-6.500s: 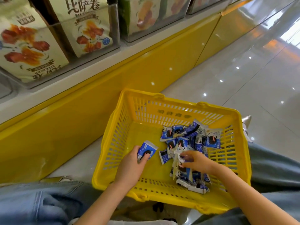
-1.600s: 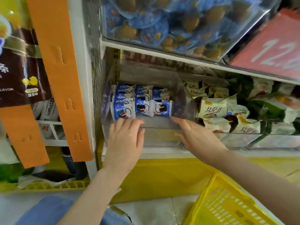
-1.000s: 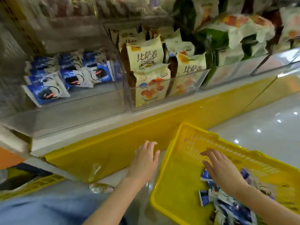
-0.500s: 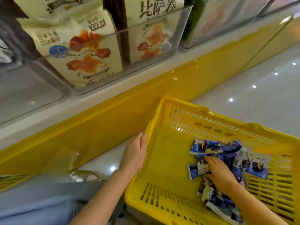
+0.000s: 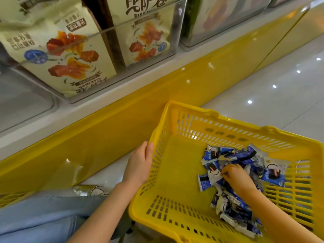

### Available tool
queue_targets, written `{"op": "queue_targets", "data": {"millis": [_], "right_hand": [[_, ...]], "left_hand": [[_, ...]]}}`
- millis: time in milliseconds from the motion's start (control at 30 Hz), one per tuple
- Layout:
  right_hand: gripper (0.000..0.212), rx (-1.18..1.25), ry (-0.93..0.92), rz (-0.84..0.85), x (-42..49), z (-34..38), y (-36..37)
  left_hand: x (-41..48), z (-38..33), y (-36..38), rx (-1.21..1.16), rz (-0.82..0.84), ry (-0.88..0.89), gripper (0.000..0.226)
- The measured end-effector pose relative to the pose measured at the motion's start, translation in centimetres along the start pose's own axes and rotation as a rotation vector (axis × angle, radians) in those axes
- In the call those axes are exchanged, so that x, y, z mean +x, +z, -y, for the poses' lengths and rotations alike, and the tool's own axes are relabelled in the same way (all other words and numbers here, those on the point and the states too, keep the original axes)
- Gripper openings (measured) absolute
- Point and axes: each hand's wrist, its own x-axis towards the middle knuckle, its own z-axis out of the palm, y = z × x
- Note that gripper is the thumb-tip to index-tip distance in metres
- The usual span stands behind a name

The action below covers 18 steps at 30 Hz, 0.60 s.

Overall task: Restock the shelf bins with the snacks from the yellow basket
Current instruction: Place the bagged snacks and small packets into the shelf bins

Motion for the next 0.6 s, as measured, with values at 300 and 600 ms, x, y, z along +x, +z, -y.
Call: {"op": "queue_targets", "data": {"millis": [300,600], "right_hand": [[0.018,0.666,-0.039,-0.217,-4.9,4.2,-6.2],[0.031,0.723,-0.448,-0.334,-11.8,10.8,-7.5]], "left_hand": [[-1.6,-4.8,2.3,0.353,-0.153,0.224,0.02],[-4.2,-6.9,6.6,-0.999,0.548,-0.667,0.033]]}}
